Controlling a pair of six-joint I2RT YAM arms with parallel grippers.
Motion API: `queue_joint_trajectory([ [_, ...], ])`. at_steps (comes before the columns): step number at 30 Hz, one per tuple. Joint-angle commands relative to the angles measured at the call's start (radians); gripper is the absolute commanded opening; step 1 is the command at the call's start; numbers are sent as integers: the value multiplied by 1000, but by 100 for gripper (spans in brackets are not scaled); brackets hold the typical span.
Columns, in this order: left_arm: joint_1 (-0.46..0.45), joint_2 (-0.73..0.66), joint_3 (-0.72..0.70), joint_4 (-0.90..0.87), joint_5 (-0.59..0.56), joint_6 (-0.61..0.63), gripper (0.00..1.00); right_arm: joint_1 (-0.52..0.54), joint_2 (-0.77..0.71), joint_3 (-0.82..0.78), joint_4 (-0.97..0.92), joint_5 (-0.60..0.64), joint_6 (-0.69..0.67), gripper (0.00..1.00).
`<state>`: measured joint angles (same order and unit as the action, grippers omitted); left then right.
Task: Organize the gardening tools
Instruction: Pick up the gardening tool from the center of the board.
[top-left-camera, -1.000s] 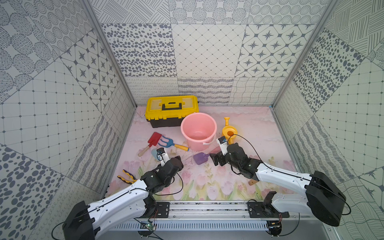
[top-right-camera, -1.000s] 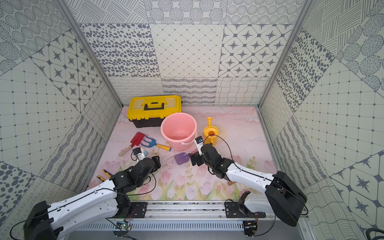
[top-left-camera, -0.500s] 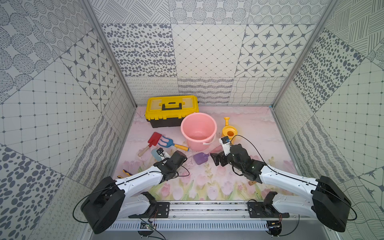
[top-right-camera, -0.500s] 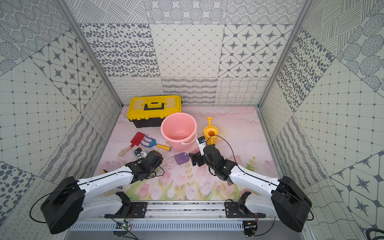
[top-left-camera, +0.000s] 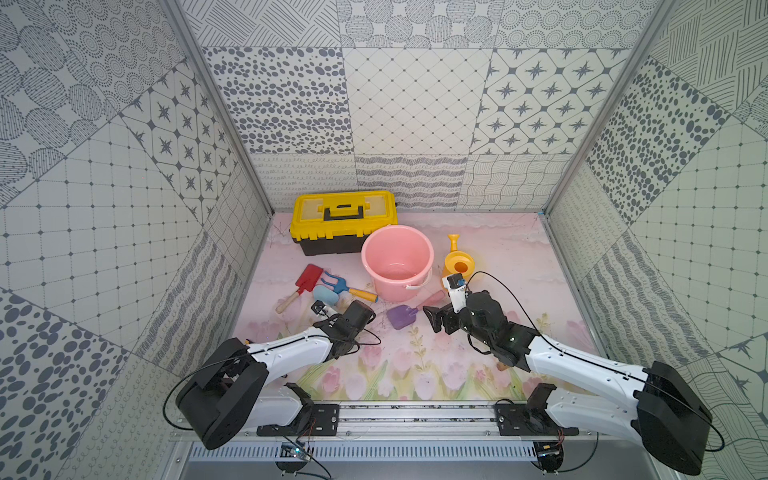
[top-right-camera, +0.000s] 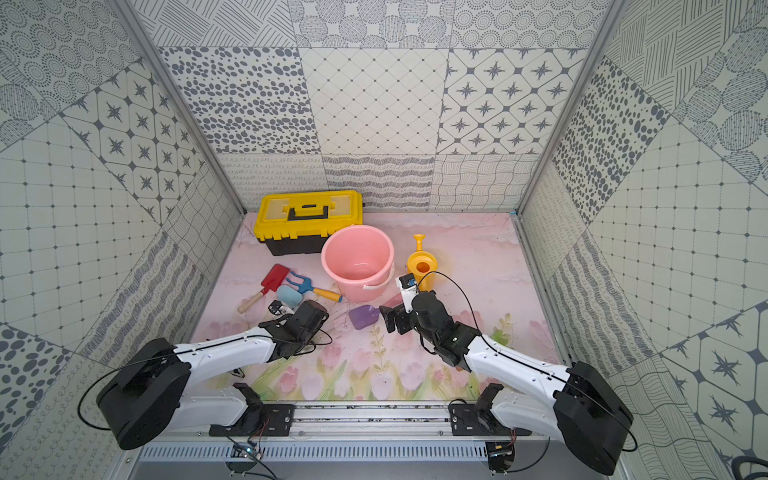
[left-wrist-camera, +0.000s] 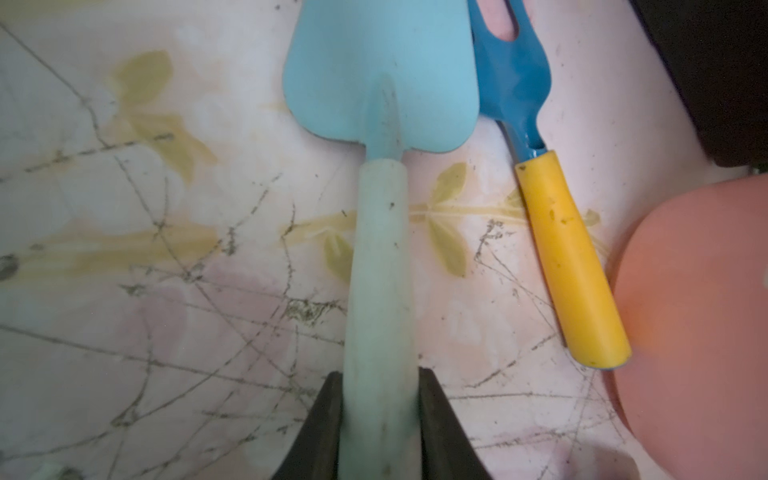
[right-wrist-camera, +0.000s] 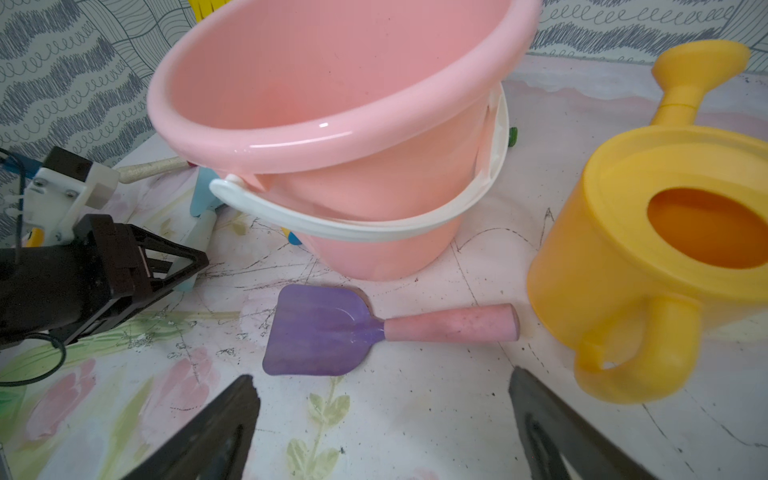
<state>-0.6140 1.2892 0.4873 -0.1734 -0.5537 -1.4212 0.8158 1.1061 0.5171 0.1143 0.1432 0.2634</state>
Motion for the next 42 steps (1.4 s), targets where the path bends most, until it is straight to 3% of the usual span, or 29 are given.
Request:
queue_joint_trajectory([
  [1, 5, -114, -19, -89, -45, -11, 9, -1, -41, -17, 34, 15, 17, 97],
  [5, 5, -317, -44, -162, -73, 62, 0, 0, -51, -10, 21, 24, 25, 97],
  [8, 4, -489, -66, -174, -66, 180, 0, -1, -67, -2, 15, 8, 26, 97],
  [14, 1, -727, -78, -98, 92, 518, 0, -1, -139, 89, -54, -93, 47, 95],
  [18, -49, -820, -87, -11, 188, 671, 0, 0, -105, 212, -102, -170, 78, 88],
  [24, -108, -792, -81, 137, 348, 813, 0, 1, 87, 453, -171, -296, 128, 83],
  [33, -162, -807, -79, 196, 453, 895, 0, 20, 383, 749, -248, -426, 150, 66],
  [38, -177, -807, -79, 193, 457, 912, 0, 26, 488, 846, -284, -475, 158, 54],
  [42, -182, -805, -80, 193, 459, 914, 0, 26, 518, 875, -293, -455, 160, 35],
])
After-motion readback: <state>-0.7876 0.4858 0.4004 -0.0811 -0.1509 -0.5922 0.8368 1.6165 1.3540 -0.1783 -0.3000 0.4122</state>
